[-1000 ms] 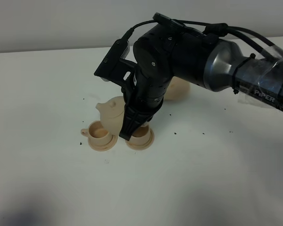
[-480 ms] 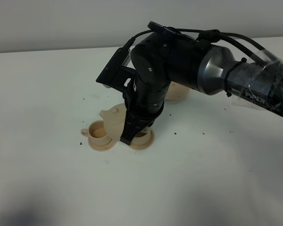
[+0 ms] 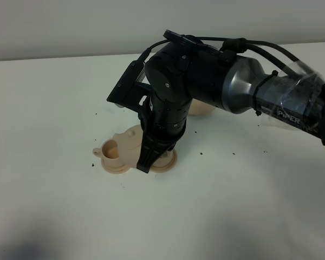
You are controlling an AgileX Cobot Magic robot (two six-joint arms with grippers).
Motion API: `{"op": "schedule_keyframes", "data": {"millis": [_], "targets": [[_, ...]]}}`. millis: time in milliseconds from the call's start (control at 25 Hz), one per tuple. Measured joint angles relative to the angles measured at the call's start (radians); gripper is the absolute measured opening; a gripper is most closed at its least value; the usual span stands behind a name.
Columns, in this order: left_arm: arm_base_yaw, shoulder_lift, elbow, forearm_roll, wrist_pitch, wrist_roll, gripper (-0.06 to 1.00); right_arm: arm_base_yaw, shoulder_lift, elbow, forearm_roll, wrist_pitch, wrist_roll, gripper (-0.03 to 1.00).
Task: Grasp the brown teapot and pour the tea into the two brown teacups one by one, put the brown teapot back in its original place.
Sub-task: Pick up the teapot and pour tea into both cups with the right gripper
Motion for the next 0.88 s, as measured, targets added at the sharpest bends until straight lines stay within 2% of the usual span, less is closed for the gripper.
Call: {"op": "schedule_keyframes", "data": {"millis": [880], "targets": [[0.000, 0.000, 0.000, 0.000, 0.000, -0.001, 0.41, 0.041, 0.020, 0.000, -0.060, 0.002, 0.031, 0.12]]}}
